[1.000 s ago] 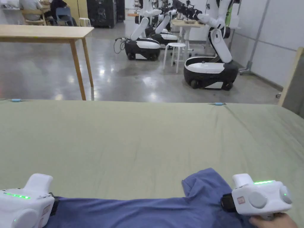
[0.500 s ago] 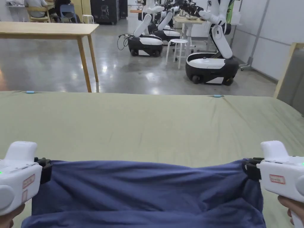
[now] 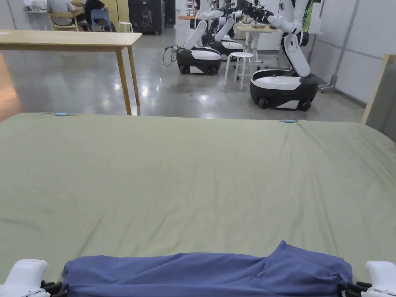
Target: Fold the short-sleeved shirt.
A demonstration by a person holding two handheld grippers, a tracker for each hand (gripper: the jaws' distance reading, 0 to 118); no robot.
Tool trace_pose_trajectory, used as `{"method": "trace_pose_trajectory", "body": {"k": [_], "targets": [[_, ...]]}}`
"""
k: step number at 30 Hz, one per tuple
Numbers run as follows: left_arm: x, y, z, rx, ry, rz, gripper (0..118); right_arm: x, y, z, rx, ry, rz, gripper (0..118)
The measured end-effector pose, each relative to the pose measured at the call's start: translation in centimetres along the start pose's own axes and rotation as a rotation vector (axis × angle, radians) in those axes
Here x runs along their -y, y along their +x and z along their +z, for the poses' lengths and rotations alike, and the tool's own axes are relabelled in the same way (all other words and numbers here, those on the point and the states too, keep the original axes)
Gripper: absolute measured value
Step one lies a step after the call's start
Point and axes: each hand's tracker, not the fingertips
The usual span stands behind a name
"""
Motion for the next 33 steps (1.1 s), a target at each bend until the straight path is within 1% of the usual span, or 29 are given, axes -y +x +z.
{"method": "trace_pose_trajectory", "body": {"k": [1, 2, 3, 4, 5, 7, 8, 9, 10, 11, 12, 13, 14, 15, 16, 17, 19, 20, 22, 23, 25, 26, 27, 28, 29, 30, 31, 32, 33], "targets": [[-0.4, 0.4, 0.6, -0.044, 0.026, -0.011, 75, -0.8, -0.2, 1.0, 0.021, 0.031, -0.008, 46], [-1.1, 1.2, 1.6, -0.076, 0.068, -0.047, 112, -1.6, -0.6, 2.1, 0.039, 0.058, 0.009, 86], [-1.9, 2.1, 2.6, -0.069, 0.144, -0.067, 117, -2.5, -1.3, 3.3, 0.021, 0.101, 0.02, 104], [-2.6, 3.1, 3.5, -0.065, 0.219, -0.074, 116, -3.3, -2.1, 4.3, 0.001, 0.158, 0.018, 110], [-3.9, 4.5, 3.9, -0.066, 0.256, -0.073, 116, -4.4, -3.5, 5.4, -0.018, 0.218, 0.015, 110], [-5.9, 7.4, 4.3, -0.053, 0.32, -0.079, 116, -6.1, -6.2, 6.1, -0.031, 0.284, 0.019, 110], [-6.8, 8.8, 4.0, -0.045, 0.36, -0.084, 116, -6.8, -7.7, 6.2, -0.038, 0.324, 0.031, 110], [-7.6, 10.3, 3.7, -0.038, 0.393, -0.087, 115, -7.2, -9.5, 5.9, -0.043, 0.367, 0.061, 110], [-7.9, 10.5, 2.2, -0.048, 0.39, -0.08, 114, -7.5, -10.8, 5.5, -0.026, 0.398, 0.081, 110], [-8.3, 11.4, 1.5, -0.082, 0.418, -0.069, 109, -7.8, -12.2, 5.1, 0.006, 0.421, 0.099, 110], [-8.5, 12.2, 0.9, -0.07, 0.408, -0.074, 100, -7.7, -13.2, 4.6, 0.023, 0.45, 0.103, 106], [-8.5, 12.7, 0.5, -0.063, 0.406, -0.08, 86, -7.6, -13.9, 4.0, 0.016, 0.462, 0.101, 91], [-8.3, 13.3, 0.2, -0.054, 0.397, -0.089, 55, -7.5, -14.4, 3.6, 0.006, 0.46, 0.087, 47], [-7.9, 13.6, -0.2, -0.045, 0.386, -0.095, 26, -7.4, -14.8, 3.2, 0.008, 0.457, 0.074, 14], [-7.5, 13.7, -0.3, -0.035, 0.385, -0.102, 6, -7.3, -15.1, 2.9, 0.021, 0.453, 0.066, 7], [-7.0, 13.6, -0.5, -0.032, 0.382, -0.104, 5, -7.1, -15.4, 2.6, 0.05, 0.455, 0.069, 7], [-6.4, 13.3, -0.1, -0.03, 0.378, -0.091, 4, -6.8, -15.6, 2.5, 0.007, 0.445, 0.086, 7], [-6.3, 12.9, 0.1, -0.011, 0.367, -0.083, 4, -6.7, -15.9, 2.4, 0.012, 0.441, 0.089, 7], [-6.0, 12.4, 0.8, -0.03, 0.373, -0.103, 4, -6.4, -16.5, 2.5, 0.03, 0.443, 0.12, 7], [-5.7, 11.7, 1.2, -0.039, 0.376, -0.123, 4, -6.3, -16.7, 2.5, 0.027, 0.441, 0.122, 7], [-4.9, 9.3, 1.7, -0.044, 0.352, -0.11, 4, -6.1, -16.8, 2.6, 0.015, 0.437, 0.121, 7], [-4.3, 7.7, 2.0, -0.018, 0.322, -0.059, 5, -5.9, -17.0, 2.7, 0.014, 0.436, 0.12, 7], [-3.6, 5.7, 1.9, 0.012, 0.294, 0.016, 13, -5.7, -17.1, 2.7, 0.009, 0.434, 0.12, 7], [-2.7, 3.7, 1.8, 0.037, 0.276, 0.096, 36, -5.4, -17.3, 2.6, 0.0, 0.429, 0.12, 7], [-1.8, 1.4, 1.5, 0.067, 0.251, 0.181, 86, -5.0, -17.5, 2.6, -0.012, 0.417, 0.116, 7], [-0.9, -0.8, 1.0, 0.093, 0.209, 0.253, 112, -4.6, -17.7, 2.4, -0.029, 0.403, 0.113, 7], [-0.1, -2.7, 0.7, 0.119, 0.185, 0.324, 116, -4.2, -18.0, 2.3, -0.039, 0.395, 0.109, 7], [0.6, -4.9, 0.5, 0.205, 0.177, 0.43, 114, -3.7, -18.3, 2.1, -0.039, 0.386, 0.104, 7], [1.3, -6.9, -0.4, 0.294, 0.106, 0.526, 115, -3.3, -18.6, 1.8, -0.047, 0.376, 0.1, 7]]}}
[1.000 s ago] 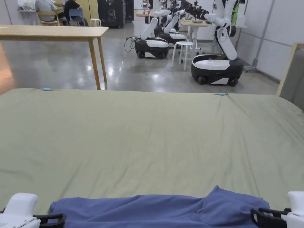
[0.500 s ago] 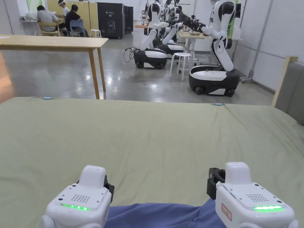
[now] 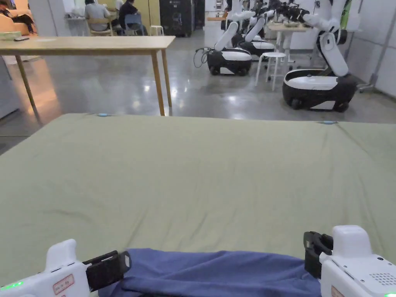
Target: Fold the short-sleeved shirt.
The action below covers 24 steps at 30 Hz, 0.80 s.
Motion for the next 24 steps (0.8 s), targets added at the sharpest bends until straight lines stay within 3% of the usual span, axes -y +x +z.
{"method": "trace_pose_trajectory", "body": {"k": [6, 8, 11, 12, 13, 14, 16, 17, 19, 24], "targets": [[2.2, -8.7, -5.9, 0.443, -0.248, 0.585, 115, 1.1, -1.2, -0.3, -0.015, -0.035, -0.042, 7], [2.4, -8.5, -7.0, 0.602, -0.168, 0.62, 114, 1.1, -1.2, -0.2, -0.014, -0.042, -0.05, 7], [2.6, -6.4, -9.4, 0.611, -0.202, 0.59, 109, 0.9, -1.0, 0.0, -0.001, -0.041, -0.053, 7], [2.6, -5.6, -10.2, 0.599, -0.213, 0.569, 93, 0.8, -0.9, 0.0, 0.005, -0.04, -0.054, 7], [2.7, -5.2, -10.5, 0.565, -0.2, 0.562, 58, 0.6, -0.8, 0.0, 0.01, -0.039, -0.054, 7], [3.0, -4.8, -10.9, 0.506, -0.201, 0.567, 7, 0.5, -0.7, 0.0, 0.016, -0.039, -0.054, 7], [4.2, -4.6, -12.0, 0.327, -0.237, 0.574, 7, 0.2, -0.6, 0.2, 0.023, -0.036, -0.056, 7], [4.3, -4.6, -11.7, 0.392, -0.184, 0.556, 7, 0.1, -0.5, 0.3, 0.027, -0.035, -0.056, 7], [3.6, -4.3, -9.9, 0.352, -0.148, 0.567, 7, 0.0, -0.3, 0.5, 0.032, -0.035, -0.057, 7], [-1.8, -3.9, -4.4, 0.074, -0.024, 0.271, 7, -0.1, -0.1, 0.6, 0.026, -0.038, -0.049, 7]]}}
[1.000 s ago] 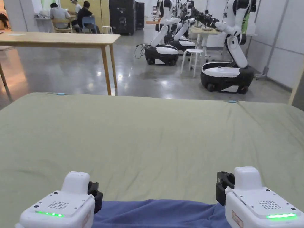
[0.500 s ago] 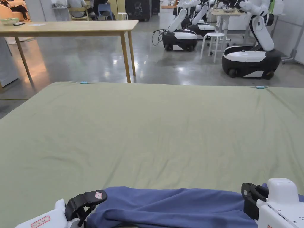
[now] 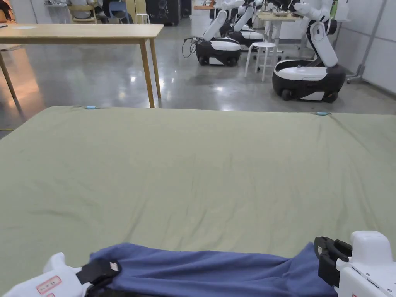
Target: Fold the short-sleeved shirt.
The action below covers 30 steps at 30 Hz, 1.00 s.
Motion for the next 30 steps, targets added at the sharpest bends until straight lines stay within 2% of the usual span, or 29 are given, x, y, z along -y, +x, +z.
{"method": "trace_pose_trajectory", "body": {"k": [3, 4, 6, 12, 14, 17, 19, 20, 21, 22, 24, 27, 30], "targets": [[-0.6, 4.0, 1.6, -0.142, 0.036, -0.259, 7, 0.1, -0.1, -0.2, -0.012, -0.003, 0.002, 7], [-0.2, 5.5, 1.7, -0.132, 0.047, -0.299, 7, 0.2, -0.1, -0.2, -0.016, -0.004, -0.003, 7], [2.0, 10.1, 1.6, -0.167, 0.089, -0.489, 7, 0.3, 0.0, -0.3, -0.021, -0.007, -0.015, 7], [12.8, 22.2, -4.7, -0.148, -0.009, -1.015, 7, 0.9, 1.2, 0.3, -0.016, -0.013, 0.002, 7], [16.4, 23.5, -7.6, -0.15, -0.065, -1.133, 7, 1.1, 1.8, 0.7, -0.01, -0.014, 0.006, 7], [20.6, 24.3, -11.6, -0.216, -0.131, -1.229, 7, 1.7, 2.7, 1.1, -0.006, -0.027, 0.011, 7], [21.4, 23.7, -13.4, -0.248, -0.149, -1.237, 13, 2.1, 3.3, 1.1, -0.012, -0.037, 0.012, 7], [21.5, 23.5, -13.8, -0.258, -0.144, -1.229, 36, 2.4, 3.6, 1.1, -0.018, -0.042, 0.011, 7], [21.2, 23.4, -13.7, -0.24, -0.159, -1.202, 67, 2.5, 3.9, 1.0, -0.024, -0.05, 0.008, 7], [20.6, 23.4, -13.4, -0.218, -0.185, -1.166, 91, 2.6, 4.1, 0.9, -0.027, -0.055, 0.006, 7], [19.3, 24.0, -11.2, -0.152, -0.186, -1.113, 94, 2.8, 4.6, 0.8, -0.041, -0.069, -0.002, 7], [15.9, 25.0, -6.9, -0.084, -0.092, -1.02, 97, 3.0, 4.9, 0.6, -0.056, -0.077, -0.018, 7], [12.4, 23.8, -4.9, -0.057, -0.02, -0.824, 98, 3.3, 5.1, 0.5, -0.066, -0.075, -0.032, 7]]}}
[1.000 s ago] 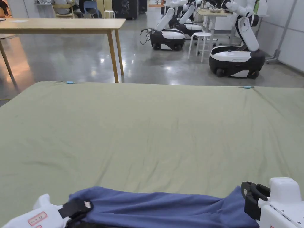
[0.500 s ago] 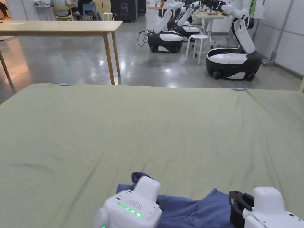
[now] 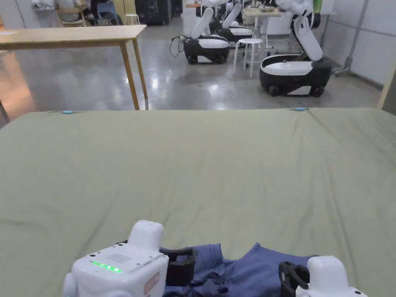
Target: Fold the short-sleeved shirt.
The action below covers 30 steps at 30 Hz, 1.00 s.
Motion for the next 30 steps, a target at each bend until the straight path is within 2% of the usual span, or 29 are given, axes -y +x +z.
{"method": "trace_pose_trajectory", "body": {"k": [1, 2, 3, 4, 5, 6, 8, 12, 16, 18, 23, 24, 26, 27, 28, 29, 30], "targets": [[-0.2, -1.2, 0.0, 0.0, 0.004, 0.077, 97, 0.1, 0.1, -0.1, -0.003, 0.0, -0.008, 7], [-0.2, -2.6, -0.4, 0.045, -0.03, 0.164, 86, 0.3, 0.3, -0.2, -0.008, -0.001, -0.02, 7], [0.0, -3.7, -1.2, 0.093, -0.067, 0.248, 62, 0.4, 0.4, -0.4, -0.011, -0.005, -0.029, 7], [0.2, -4.1, -2.3, 0.134, -0.098, 0.329, 25, 0.5, 0.6, -0.6, -0.012, -0.01, -0.036, 7], [0.9, -4.3, -3.7, 0.154, -0.137, 0.384, 5, 0.5, 0.7, -0.8, -0.015, -0.016, -0.042, 7], [1.6, -4.1, -5.0, 0.185, -0.122, 0.389, 5, 0.6, 0.9, -0.9, -0.016, -0.02, -0.046, 7], [2.9, -2.6, -7.6, 0.194, -0.213, 0.353, 5, 0.7, 1.1, -0.9, -0.009, -0.024, -0.051, 7], [6.0, 0.9, -10.7, 0.344, -0.303, 0.4, 5, 0.7, 2.1, -0.7, 0.009, -0.028, -0.07, 7], [6.9, 1.9, -10.8, 0.411, -0.257, 0.422, 5, 0.5, 2.8, -0.7, 0.021, -0.028, -0.085, 7], [6.5, 0.6, -9.6, 0.379, -0.233, 0.455, 4, 0.4, 2.6, -0.8, 0.019, -0.027, -0.085, 7], [5.3, -4.1, -3.1, 0.237, -0.119, 0.378, 5, 0.0, 0.8, -1.3, -0.007, -0.029, -0.075, 7], [5.2, -5.4, -1.3, 0.212, -0.082, 0.37, 12, 0.0, 0.3, -1.5, -0.018, -0.031, -0.07, 7], [5.8, -8.0, 1.2, 0.204, -0.007, 0.4, 60, 0.0, -0.7, -1.6, -0.032, -0.032, -0.058, 7], [6.3, -9.8, 1.9, 0.227, -0.009, 0.434, 74, -0.1, -1.3, -1.6, -0.041, -0.033, -0.054, 7], [6.6, -11.0, 2.2, 0.237, -0.03, 0.472, 74, -0.1, -1.6, -1.7, -0.053, -0.035, -0.056, 7], [7.4, -12.2, 2.4, 0.249, -0.06, 0.518, 112, -0.2, -1.9, -1.9, -0.071, -0.042, -0.061, 7], [8.2, -13.4, 2.6, 0.284, -0.059, 0.572, 118, -0.2, -2.4, -2.0, -0.075, -0.043, -0.058, 7]]}}
